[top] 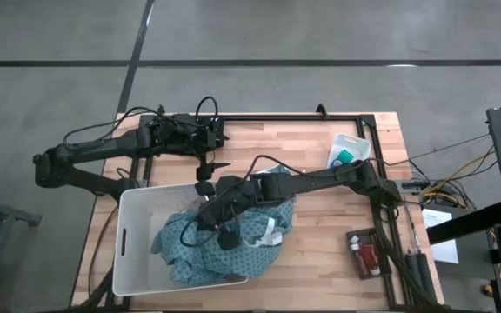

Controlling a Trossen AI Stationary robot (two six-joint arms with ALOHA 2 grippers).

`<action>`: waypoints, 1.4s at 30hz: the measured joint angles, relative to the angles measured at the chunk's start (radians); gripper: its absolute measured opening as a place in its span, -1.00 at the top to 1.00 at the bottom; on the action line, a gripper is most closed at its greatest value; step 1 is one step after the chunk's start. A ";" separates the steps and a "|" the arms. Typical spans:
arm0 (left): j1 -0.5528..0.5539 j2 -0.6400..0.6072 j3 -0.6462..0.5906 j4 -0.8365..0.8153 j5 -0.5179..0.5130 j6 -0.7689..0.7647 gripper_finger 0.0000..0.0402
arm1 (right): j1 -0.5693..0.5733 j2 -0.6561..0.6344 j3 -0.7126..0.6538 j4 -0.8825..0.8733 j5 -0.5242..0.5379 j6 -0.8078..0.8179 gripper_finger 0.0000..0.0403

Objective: Pick & Place Medicine items
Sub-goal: Put the blue patient gown into the big white bin

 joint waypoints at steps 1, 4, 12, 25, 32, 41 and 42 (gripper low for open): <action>0.000 0.000 0.000 0.000 0.000 0.000 -0.96 | 0.000 0.000 -0.001 0.001 0.000 -0.002 0.94; 0.000 0.000 0.000 0.000 0.000 0.000 -0.96 | 0.000 0.000 -0.002 0.000 0.011 -0.003 0.94; 0.000 0.000 0.000 0.000 0.000 0.000 -0.96 | -0.001 0.000 -0.010 0.000 0.052 -0.008 0.94; 0.000 0.000 0.000 0.003 0.000 -0.002 -0.96 | -0.005 0.000 -0.011 0.036 0.082 0.008 0.53; 0.002 0.000 0.000 0.003 -0.001 -0.010 -0.96 | -0.005 0.000 -0.011 0.038 0.092 0.008 0.16; 0.018 0.000 0.000 0.003 -0.004 -0.060 -0.96 | -0.006 0.000 -0.011 0.043 0.132 0.009 -0.27; 0.018 0.000 0.000 0.003 -0.004 -0.067 -0.96 | -0.006 -0.002 -0.011 0.046 0.131 0.009 -0.30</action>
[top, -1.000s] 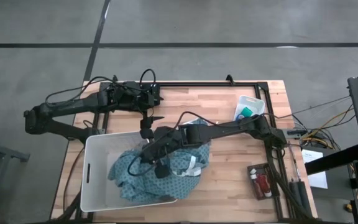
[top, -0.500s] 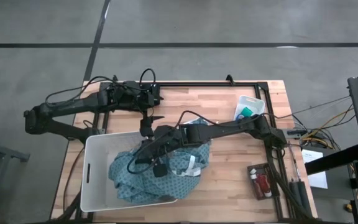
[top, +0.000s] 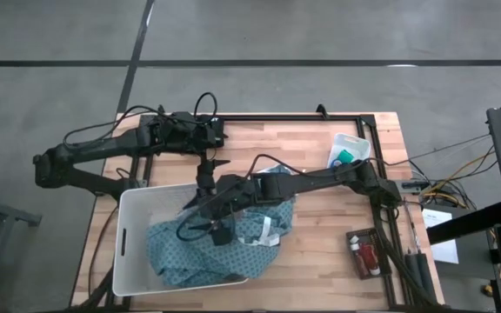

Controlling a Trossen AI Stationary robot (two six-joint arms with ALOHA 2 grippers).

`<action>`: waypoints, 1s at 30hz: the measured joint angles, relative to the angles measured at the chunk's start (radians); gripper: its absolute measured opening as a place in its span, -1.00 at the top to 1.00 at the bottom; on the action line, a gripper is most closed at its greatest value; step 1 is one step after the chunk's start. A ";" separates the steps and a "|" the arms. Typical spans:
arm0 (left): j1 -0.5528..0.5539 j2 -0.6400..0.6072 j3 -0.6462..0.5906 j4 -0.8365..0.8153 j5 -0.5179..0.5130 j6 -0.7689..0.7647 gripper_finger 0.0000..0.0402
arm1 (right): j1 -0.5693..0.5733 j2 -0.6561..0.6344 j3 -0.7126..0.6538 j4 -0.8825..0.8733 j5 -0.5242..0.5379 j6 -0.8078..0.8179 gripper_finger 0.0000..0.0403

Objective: Pick & Place Medicine items
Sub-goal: Put the blue patient gown into the big white bin

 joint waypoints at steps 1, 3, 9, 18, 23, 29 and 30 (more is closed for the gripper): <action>0.000 0.000 0.000 0.000 0.000 -0.018 -0.96 | 0.000 -0.002 0.000 0.009 0.000 -0.005 -0.33; 0.000 0.000 0.000 0.000 0.001 -0.057 -0.96 | 0.002 -0.008 0.006 0.029 0.000 -0.048 -0.37; 0.000 0.000 0.000 -0.001 0.001 -0.068 -0.96 | 0.003 -0.040 0.105 0.025 0.032 -0.098 -0.36; 0.000 0.000 0.000 -0.002 0.001 -0.065 -0.96 | 0.009 -0.063 0.228 -0.251 0.143 -0.150 -0.33; -0.001 0.000 0.000 -0.002 0.000 -0.105 -0.96 | 0.036 -0.112 0.240 -0.444 0.256 -0.130 -0.42; -0.001 0.000 0.000 -0.002 0.001 -0.115 -0.96 | 0.087 -0.171 0.238 -0.579 0.305 -0.094 -0.50; -0.001 0.000 0.000 -0.002 0.001 -0.115 -0.96 | 0.095 -0.188 0.238 -0.596 0.322 -0.090 -0.50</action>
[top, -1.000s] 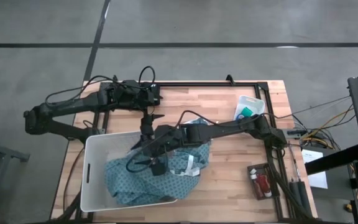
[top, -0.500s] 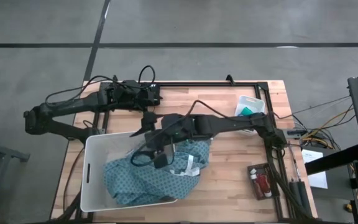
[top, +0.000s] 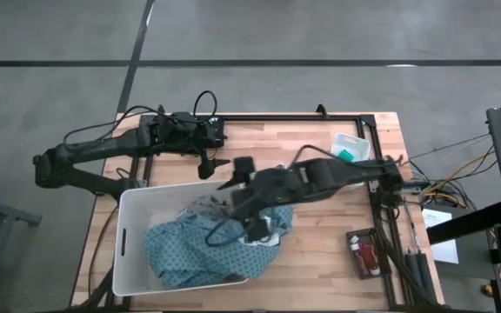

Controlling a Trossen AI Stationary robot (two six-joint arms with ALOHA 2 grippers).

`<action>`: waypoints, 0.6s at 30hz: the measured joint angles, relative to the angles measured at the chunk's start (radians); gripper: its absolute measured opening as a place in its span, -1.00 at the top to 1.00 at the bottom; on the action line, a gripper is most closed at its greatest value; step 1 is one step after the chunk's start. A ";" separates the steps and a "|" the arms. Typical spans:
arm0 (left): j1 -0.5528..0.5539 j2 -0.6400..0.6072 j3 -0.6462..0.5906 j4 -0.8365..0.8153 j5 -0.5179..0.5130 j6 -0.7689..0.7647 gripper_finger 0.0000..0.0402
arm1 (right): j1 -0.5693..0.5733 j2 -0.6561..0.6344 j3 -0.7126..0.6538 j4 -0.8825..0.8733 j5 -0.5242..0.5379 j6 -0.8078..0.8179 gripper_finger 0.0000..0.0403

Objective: Pick & Place Medicine items
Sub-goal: Put the blue patient gown into the big white bin

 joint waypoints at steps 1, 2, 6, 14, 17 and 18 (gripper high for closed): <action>0.000 0.000 0.000 0.000 0.000 -0.001 -0.96 | 0.007 -0.015 0.000 -0.026 0.017 0.011 -0.51; 0.000 0.000 0.000 0.000 0.000 -0.003 -0.96 | 0.014 -0.029 0.000 -0.049 0.034 0.027 -0.51; 0.000 0.000 0.000 -0.002 0.000 -0.003 -0.96 | 0.049 -0.076 -0.003 -0.204 0.128 0.140 -0.51; 0.000 0.000 0.000 -0.002 0.000 -0.003 -0.96 | 0.138 -0.087 -0.060 -0.504 0.355 0.419 -0.56; 0.000 0.000 0.000 -0.002 0.001 -0.003 -0.96 | 0.193 -0.101 -0.137 -0.506 0.466 0.471 -0.60; 0.000 0.000 0.000 -0.002 0.001 -0.003 -0.96 | 0.212 -0.109 -0.170 -0.501 0.497 0.484 -0.61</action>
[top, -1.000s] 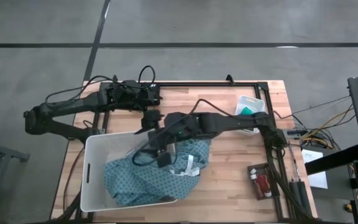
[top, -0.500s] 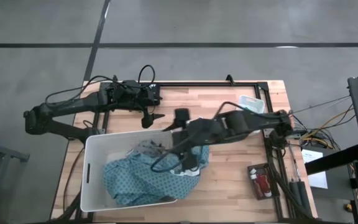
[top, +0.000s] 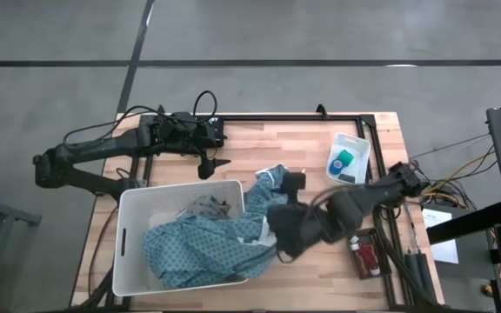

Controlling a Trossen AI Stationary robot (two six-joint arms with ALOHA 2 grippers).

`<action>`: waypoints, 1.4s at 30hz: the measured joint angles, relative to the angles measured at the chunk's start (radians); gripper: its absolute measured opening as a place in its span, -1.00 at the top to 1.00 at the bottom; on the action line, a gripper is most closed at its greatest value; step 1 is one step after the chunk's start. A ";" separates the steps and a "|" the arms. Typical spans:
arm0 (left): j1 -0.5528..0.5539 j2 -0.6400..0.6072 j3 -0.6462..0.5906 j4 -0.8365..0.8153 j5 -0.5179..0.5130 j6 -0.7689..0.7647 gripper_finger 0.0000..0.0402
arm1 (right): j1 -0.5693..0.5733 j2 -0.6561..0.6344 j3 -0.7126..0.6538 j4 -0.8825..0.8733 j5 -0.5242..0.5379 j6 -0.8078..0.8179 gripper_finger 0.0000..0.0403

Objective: Pick & Place Medicine items
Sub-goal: Put the blue patient gown into the big white bin

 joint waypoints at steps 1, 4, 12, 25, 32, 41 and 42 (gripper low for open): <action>0.000 0.000 0.000 0.000 0.000 0.000 -0.96 | 0.015 -0.009 -0.036 0.008 0.026 0.017 -0.63; 0.000 0.000 0.000 0.000 0.000 0.000 -0.96 | 0.050 -0.047 -0.159 0.068 0.071 0.071 -0.66; 0.000 0.000 0.000 0.000 0.000 0.000 -0.96 | 0.095 -0.274 -0.607 0.430 0.096 0.150 -0.69; 0.000 0.000 0.000 0.001 -0.001 0.000 -0.96 | 0.157 -0.703 -1.411 1.321 0.090 0.032 -0.69; 0.000 0.000 0.000 0.001 -0.001 0.000 -0.96 | 0.146 -0.731 -1.680 1.712 0.091 0.027 -0.69; 0.000 0.000 0.000 0.001 -0.001 0.000 -0.96 | 0.175 -0.615 -1.766 1.792 0.091 0.196 -0.69; 0.000 0.000 0.000 0.001 -0.001 0.000 -0.96 | 0.178 -0.590 -1.767 1.795 0.090 0.197 -0.69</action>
